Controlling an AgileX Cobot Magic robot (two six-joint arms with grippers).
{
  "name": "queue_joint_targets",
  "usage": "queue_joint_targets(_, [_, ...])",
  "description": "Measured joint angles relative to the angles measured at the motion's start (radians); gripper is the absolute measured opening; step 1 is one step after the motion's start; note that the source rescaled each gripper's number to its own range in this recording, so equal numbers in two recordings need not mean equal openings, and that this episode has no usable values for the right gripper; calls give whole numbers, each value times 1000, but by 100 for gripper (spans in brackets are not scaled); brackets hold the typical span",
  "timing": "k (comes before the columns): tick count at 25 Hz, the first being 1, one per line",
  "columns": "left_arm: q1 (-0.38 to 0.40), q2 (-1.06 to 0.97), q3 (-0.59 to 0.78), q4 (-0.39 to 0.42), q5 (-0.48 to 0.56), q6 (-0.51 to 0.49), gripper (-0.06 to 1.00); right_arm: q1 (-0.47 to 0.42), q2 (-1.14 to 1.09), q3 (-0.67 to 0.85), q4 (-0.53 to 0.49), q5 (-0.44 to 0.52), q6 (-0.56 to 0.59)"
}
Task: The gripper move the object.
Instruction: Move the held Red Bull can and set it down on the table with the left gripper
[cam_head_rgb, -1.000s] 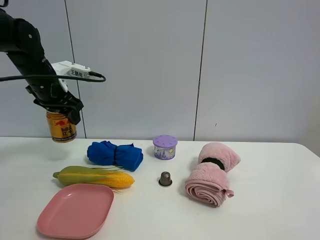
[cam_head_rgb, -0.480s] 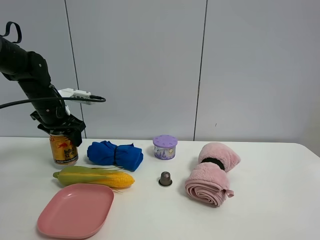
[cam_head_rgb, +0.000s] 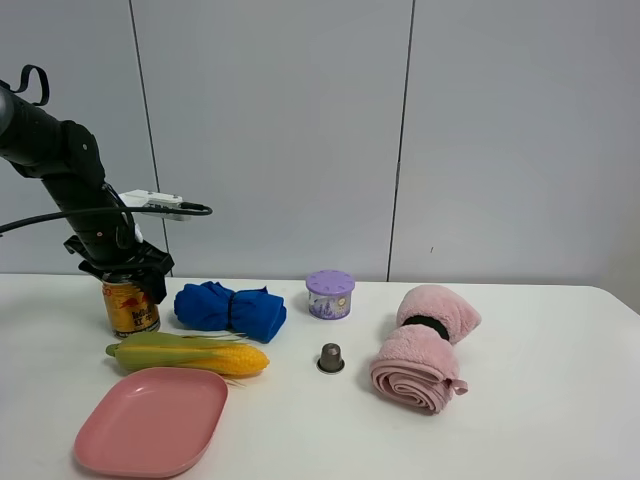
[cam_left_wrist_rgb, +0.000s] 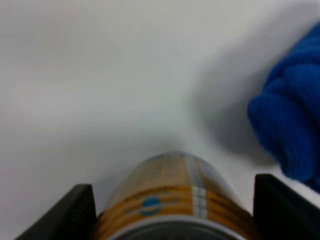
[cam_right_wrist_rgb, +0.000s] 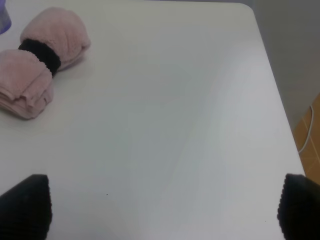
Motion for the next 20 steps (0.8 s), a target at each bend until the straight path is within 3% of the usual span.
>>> queue_joint_targets(3, [0, 0, 0, -16, -5, 2, 1, 0, 0, 0, 0, 0, 0])
queue_joint_targets(4, [0, 0, 0, -18, -5, 2, 6, 0, 0, 0, 0, 0, 0])
queue_joint_targets(5, [0, 0, 0, -21, -6, -1, 21, 0, 0, 0, 0, 0, 0])
queue_joint_targets(7, [0, -3, 0, -26, -11, -11, 71, 0, 0, 0, 0, 0, 0])
queue_joint_targets(8, [0, -7, 0, -26, -11, -15, 84, 0, 0, 0, 0, 0, 0])
queue_joint_targets(9, [0, -11, 0, -26, -11, -16, 90, 0, 0, 0, 0, 0, 0])
queue_joint_targets(12, [0, -24, 0, -26, 5, -19, 98, 0, 0, 0, 0, 0, 0])
queue_joint_targets(20, [-30, -188, 0, -108, 82, -23, 99, 0, 0, 0, 0, 0, 0])
